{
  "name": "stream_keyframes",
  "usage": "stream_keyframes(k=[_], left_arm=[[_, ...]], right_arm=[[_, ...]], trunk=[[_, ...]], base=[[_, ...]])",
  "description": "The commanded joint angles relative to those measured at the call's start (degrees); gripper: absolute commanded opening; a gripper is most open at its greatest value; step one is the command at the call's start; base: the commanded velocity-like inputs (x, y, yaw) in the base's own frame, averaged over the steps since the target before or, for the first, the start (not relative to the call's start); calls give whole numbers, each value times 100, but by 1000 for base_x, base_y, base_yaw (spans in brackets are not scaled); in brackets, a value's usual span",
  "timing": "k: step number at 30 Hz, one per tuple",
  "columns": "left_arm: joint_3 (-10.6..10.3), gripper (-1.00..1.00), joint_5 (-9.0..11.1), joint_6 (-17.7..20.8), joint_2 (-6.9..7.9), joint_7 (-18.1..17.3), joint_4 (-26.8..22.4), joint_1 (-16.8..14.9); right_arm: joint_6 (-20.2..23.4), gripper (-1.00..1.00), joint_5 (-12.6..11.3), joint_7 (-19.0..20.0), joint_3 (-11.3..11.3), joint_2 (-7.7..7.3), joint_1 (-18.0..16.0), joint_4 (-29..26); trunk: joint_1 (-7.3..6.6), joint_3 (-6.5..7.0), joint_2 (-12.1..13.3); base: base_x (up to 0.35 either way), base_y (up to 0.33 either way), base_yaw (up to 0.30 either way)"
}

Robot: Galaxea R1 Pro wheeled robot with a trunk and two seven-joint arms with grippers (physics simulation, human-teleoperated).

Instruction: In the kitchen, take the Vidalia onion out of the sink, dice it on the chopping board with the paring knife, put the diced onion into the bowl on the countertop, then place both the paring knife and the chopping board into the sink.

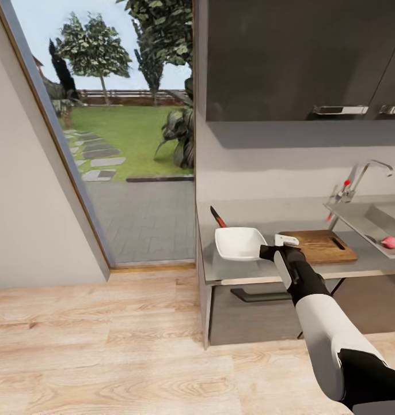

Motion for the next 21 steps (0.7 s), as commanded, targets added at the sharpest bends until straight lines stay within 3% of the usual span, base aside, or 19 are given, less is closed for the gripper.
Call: stream_keyframes(k=[1, 9, 21], left_arm=[[2, 100, 28, -5, -1, -3, -10, 3], [1, 100, 28, -5, 0, -5, -10, 3], [2, 100, 28, -5, -1, -4, -10, 3]], right_arm=[[24, -100, -20, -21, -15, 6, -5, -8], [25, -100, -20, -21, -8, 12, -5, -8], [32, -100, -20, -13, -7, 20, -5, -8]], trunk=[[4, -11, -12], [4, -11, -12], [4, -11, -12]], base=[[31, 0, 0], [177, 36, 0], [23, 4, 0]])
